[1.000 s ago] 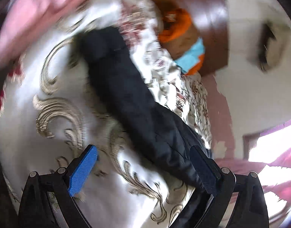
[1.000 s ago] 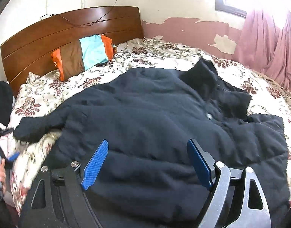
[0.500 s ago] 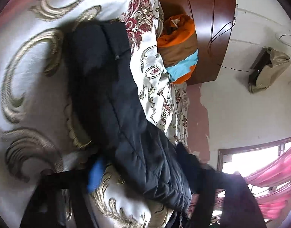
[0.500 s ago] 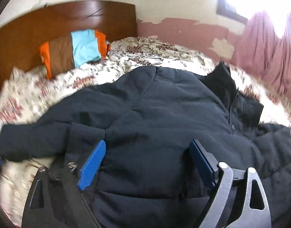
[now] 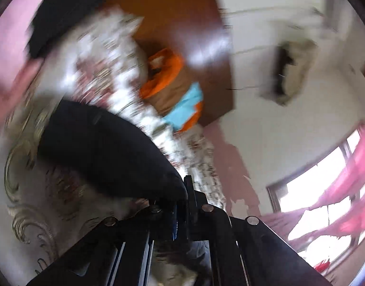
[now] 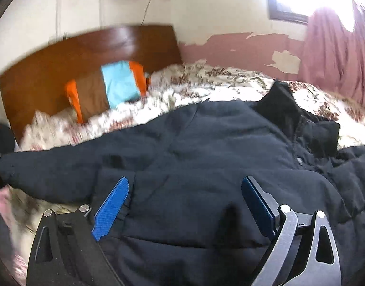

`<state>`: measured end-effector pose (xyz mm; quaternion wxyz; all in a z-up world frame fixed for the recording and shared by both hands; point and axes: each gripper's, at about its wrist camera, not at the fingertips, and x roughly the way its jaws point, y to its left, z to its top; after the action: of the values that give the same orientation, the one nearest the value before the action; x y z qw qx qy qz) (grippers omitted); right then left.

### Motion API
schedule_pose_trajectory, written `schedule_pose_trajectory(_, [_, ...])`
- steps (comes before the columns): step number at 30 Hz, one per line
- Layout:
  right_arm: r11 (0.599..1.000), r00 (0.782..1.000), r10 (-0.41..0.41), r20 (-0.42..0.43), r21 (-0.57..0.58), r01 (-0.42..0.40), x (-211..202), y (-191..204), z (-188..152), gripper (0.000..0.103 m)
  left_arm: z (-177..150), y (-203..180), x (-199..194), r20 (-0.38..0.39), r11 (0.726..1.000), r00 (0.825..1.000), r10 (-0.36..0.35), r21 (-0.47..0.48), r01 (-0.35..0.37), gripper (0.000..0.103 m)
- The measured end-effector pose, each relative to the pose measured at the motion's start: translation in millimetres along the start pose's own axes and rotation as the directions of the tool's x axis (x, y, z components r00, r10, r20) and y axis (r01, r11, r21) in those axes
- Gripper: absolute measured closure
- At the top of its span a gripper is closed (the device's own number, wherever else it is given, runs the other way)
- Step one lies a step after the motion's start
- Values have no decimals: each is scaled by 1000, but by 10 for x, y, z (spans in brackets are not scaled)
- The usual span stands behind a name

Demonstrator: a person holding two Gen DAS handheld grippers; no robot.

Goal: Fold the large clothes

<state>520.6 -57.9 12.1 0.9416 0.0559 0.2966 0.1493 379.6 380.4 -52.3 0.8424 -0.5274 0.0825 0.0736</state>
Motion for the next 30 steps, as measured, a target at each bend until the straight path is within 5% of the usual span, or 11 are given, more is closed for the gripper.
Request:
schedule_pose_trajectory(3, [1000,1000,12,16,15,-12,-252,-185,40,10,-18,-569,-211,18,980,998,-61,190,56,98])
schedule_pose_trajectory(8, [1000,999,8,43,-5,-8,-673,-604,10,10,-246,-1309,-456,-15,913,983,-184,369,177,98])
schedule_pose_trajectory(11, [1000,999,-18,46,24,17,-899,-932,-35,10,-519,-1752,-574,-53,845,970,-238,482,234,98])
schedule_pose_trajectory(15, [997,999,-36,37,75,33,-1108,-1442,-140,10,-1099,-2300,-647,-167,685,946,-278,656,317,98])
schedule_pose_trajectory(18, [990,999,-47,12,130,45,-1180,-1819,-263,10,-1633,-2535,-542,-260,558,940,-221,757,340,98])
schedule_pose_trajectory(20, [984,999,-41,-1,176,40,-1216,-2055,-354,10,-1955,-2630,-486,-326,500,928,-183,781,373,98])
schedule_pose_trajectory(27, [937,999,45,-7,348,-40,-1271,-2722,-703,10,-2984,-2647,-240,-503,336,864,-16,811,479,97])
schedule_pose_trajectory(30, [905,991,130,31,404,-131,-1289,-2828,-807,10,-3378,-2510,-100,-547,318,834,73,805,501,96])
